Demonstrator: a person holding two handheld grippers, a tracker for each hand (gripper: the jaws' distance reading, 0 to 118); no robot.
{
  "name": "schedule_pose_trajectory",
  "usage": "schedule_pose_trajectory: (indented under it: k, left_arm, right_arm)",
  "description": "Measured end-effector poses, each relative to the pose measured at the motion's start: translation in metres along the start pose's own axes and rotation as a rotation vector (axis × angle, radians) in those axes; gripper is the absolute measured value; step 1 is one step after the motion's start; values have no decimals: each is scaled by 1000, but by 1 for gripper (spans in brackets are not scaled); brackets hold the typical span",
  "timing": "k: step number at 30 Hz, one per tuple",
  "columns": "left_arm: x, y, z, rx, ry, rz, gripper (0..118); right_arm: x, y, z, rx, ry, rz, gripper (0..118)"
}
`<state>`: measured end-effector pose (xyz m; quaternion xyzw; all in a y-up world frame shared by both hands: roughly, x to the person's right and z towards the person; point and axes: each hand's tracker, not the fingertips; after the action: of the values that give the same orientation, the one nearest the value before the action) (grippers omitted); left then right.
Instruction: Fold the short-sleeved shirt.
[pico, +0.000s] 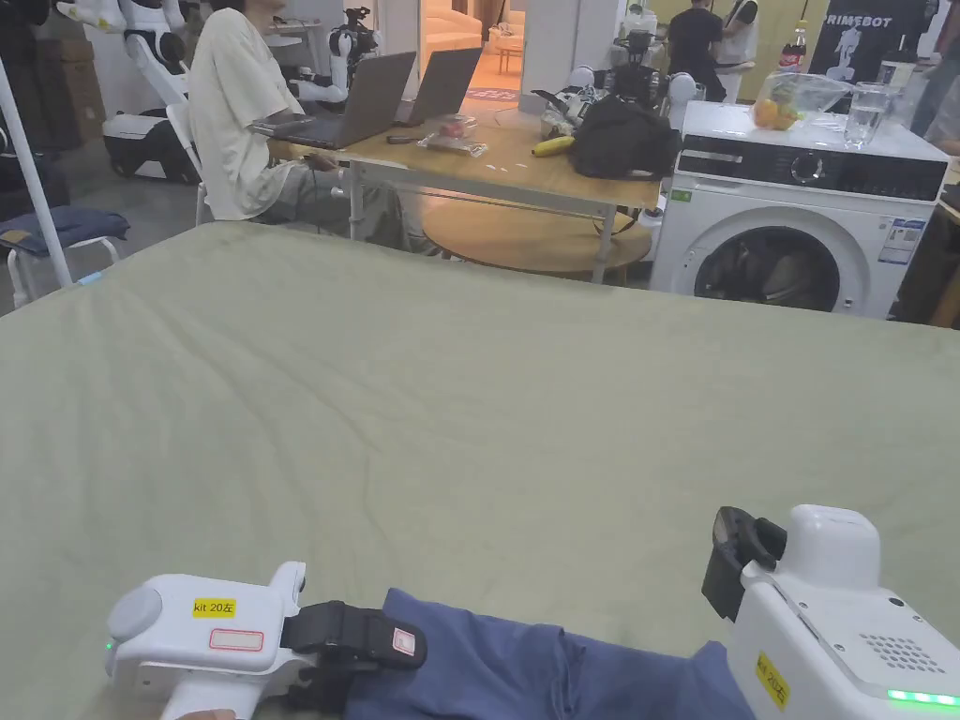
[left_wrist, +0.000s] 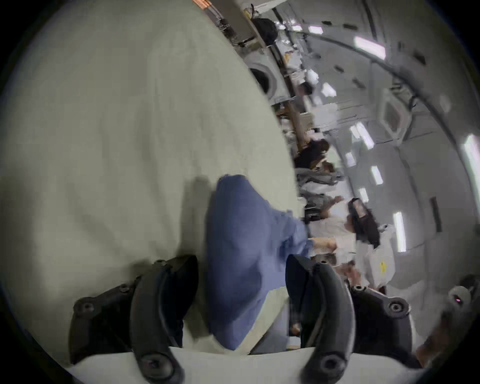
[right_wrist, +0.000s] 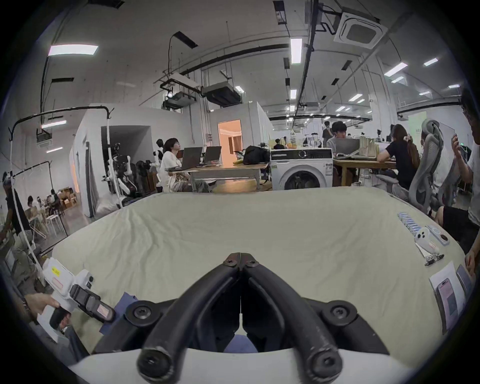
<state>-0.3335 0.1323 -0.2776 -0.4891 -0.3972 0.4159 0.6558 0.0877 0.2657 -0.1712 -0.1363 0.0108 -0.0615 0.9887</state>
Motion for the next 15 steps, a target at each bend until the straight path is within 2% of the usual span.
schedule_pose_trajectory:
  k: [1,2,3,4,5,6,7,9,11,15]
  left_arm:
    - [1,-1,0,-16,-14,15,69]
    - [1,-2,0,-26,-14,5,61]
    - [0,-1,0,-23,8,-3,44]
    - [-4,0,3,-16,76,-14,16]
    - [-7,-1,6,-19,145,-9,10]
    - [-18,-12,-20,-11,131,35,9]
    - [-20,-15,-28,10,49,72,9]
    - [-19,-13,-18,21,51,92,8]
    - [-21,-12,-24,-10,129,4,7]
    - [-2,-6,-20,23,125,-46,6]
  right_arm:
    - [0,0,0,0,0,2,0]
    - [-1,0,0,1,0,4,0]
    - [-1,0,0,1,1,5,0]
    - [-1,0,0,1,1,7,0]
    - [-1,0,0,1,1,9,0]
    - [-1,-1,0,-2,0,13,0]
    - [0,-1,0,-4,0,12,0]
    - [2,-2,1,-7,1,12,0]
    - [3,-3,0,-10,-3,13,0]
    - [4,-2,0,-11,-5,12,0]
